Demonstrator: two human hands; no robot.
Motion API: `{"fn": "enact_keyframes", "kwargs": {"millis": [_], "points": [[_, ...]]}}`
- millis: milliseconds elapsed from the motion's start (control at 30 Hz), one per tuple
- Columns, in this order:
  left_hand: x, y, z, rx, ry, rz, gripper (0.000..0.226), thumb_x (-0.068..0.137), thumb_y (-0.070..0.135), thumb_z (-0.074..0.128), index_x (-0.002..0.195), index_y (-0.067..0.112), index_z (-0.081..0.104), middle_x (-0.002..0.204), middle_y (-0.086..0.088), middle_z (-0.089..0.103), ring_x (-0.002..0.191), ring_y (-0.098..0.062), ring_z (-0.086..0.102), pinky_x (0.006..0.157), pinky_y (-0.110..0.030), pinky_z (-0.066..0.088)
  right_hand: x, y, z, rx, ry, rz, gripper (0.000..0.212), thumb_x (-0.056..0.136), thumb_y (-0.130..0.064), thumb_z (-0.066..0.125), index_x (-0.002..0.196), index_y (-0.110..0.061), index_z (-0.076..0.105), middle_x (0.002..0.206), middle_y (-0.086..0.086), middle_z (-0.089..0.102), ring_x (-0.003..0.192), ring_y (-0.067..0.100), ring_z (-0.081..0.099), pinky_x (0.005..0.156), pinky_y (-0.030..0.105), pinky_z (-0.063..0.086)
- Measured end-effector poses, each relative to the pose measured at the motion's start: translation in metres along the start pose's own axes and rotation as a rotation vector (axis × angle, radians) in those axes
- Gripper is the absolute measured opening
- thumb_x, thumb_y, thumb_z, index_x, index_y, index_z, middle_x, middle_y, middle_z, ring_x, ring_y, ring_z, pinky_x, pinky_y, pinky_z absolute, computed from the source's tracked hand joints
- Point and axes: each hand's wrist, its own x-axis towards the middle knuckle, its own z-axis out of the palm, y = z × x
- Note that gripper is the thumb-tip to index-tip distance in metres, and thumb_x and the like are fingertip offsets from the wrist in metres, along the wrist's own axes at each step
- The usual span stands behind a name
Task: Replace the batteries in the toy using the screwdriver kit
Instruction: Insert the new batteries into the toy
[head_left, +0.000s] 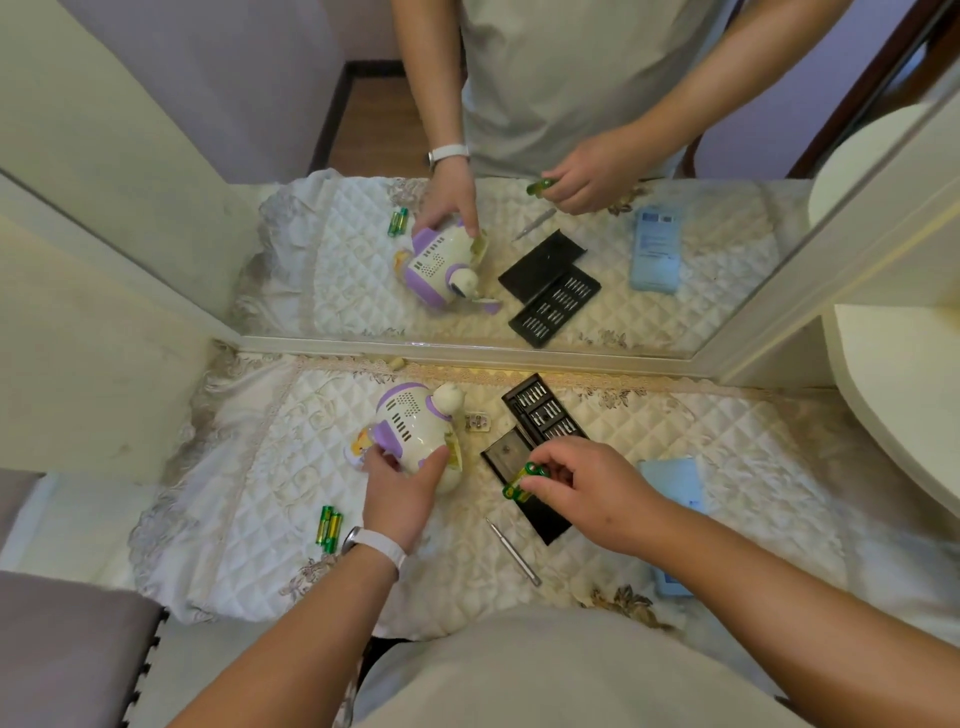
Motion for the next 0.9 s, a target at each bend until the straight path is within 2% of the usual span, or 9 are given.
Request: {"fn": "enact_keyframes", "kwargs": {"millis": [167,233,300,400,567,633,667,767,900], "points": [[0.003,-0.001,-0.008,-0.053,-0.026,-0.027,0.071,0.081,0.028,0.081,0.137,0.012,0.039,0.119,-0.004,0.059,0.097,-0.016,0.062,0.085,-0.033,0.05,0.002,-0.006,-0.001,0.006,0.033,0.002,0.008,0.091,-0.039,0.062,0.091,-0.031,0.061,0.077,-0.011,0.053,0.068,0.005,0.047,0.062,0.022,0.04],[-0.003,0.002,-0.011,-0.123,-0.054,-0.032,0.063,0.084,0.023,0.078,0.135,0.013,0.042,0.12,-0.004,0.061,0.095,-0.01,0.062,0.085,-0.031,0.05,0.003,-0.011,-0.004,0.027,0.062,-0.005,0.007,0.09,-0.038,0.062,0.092,-0.032,0.062,0.076,-0.011,0.053,0.068,0.005,0.048,0.062,0.021,0.041],[-0.012,0.005,-0.013,-0.202,-0.086,-0.04,0.053,0.089,0.021,0.072,0.134,0.014,0.044,0.121,-0.004,0.062,0.094,-0.007,0.061,0.089,-0.037,0.051,0.002,-0.018,-0.009,0.035,0.096,-0.018,0.009,0.09,-0.038,0.063,0.095,-0.03,0.064,0.077,-0.01,0.055,0.07,0.005,0.049,0.063,0.022,0.043],[-0.03,0.011,-0.013,-0.259,-0.121,-0.04,0.044,0.092,0.02,0.067,0.13,0.015,0.047,0.123,-0.007,0.064,0.097,-0.015,0.062,0.093,-0.047,0.05,0.0,-0.03,-0.017,0.017,0.148,-0.057,0.014,0.09,-0.035,0.065,0.099,-0.024,0.067,0.08,-0.008,0.058,0.075,0.006,0.051,0.066,0.02,0.042],[-0.064,0.022,-0.009,-0.361,-0.208,0.062,0.034,0.094,0.011,0.061,0.126,0.014,0.051,0.123,-0.013,0.067,0.104,-0.025,0.066,0.074,-0.028,0.053,-0.013,-0.048,-0.026,0.023,0.219,-0.152,0.013,0.088,-0.03,0.068,0.098,-0.021,0.068,0.078,-0.015,0.056,0.077,-0.004,0.05,0.064,0.008,0.036],[-0.077,0.026,-0.009,-0.393,-0.255,0.105,0.039,0.093,0.014,0.063,0.13,0.014,0.05,0.122,-0.013,0.068,0.098,-0.023,0.067,0.066,-0.021,0.054,-0.022,-0.053,-0.028,0.033,0.225,-0.19,0.009,0.088,-0.028,0.068,0.096,-0.025,0.068,0.077,-0.018,0.054,0.075,-0.006,0.05,0.065,0.008,0.036],[-0.085,0.029,-0.009,-0.407,-0.273,0.131,0.045,0.09,0.018,0.067,0.132,0.014,0.05,0.121,-0.012,0.068,0.099,-0.023,0.068,0.067,-0.021,0.055,-0.028,-0.055,-0.029,0.03,0.222,-0.202,0.009,0.088,-0.029,0.068,0.096,-0.026,0.069,0.078,-0.018,0.055,0.075,-0.005,0.05,0.065,0.009,0.036],[-0.099,0.03,-0.01,-0.433,-0.315,0.167,0.061,0.074,0.029,0.07,0.131,0.016,0.052,0.12,-0.01,0.071,0.109,-0.029,0.068,0.087,-0.039,0.057,-0.04,-0.057,-0.031,-0.006,0.236,-0.232,0.013,0.089,-0.03,0.067,0.099,-0.023,0.07,0.079,-0.02,0.054,0.076,-0.008,0.05,0.066,0.007,0.035],[-0.115,0.023,-0.013,-0.445,-0.327,0.186,0.073,0.065,0.041,0.074,0.131,0.017,0.054,0.121,-0.012,0.07,0.113,-0.035,0.066,0.099,-0.054,0.052,-0.06,-0.058,-0.027,-0.112,0.282,-0.317,0.022,0.091,-0.035,0.063,0.105,-0.02,0.069,0.088,-0.015,0.057,0.079,-0.003,0.047,0.073,0.007,0.035]]}}
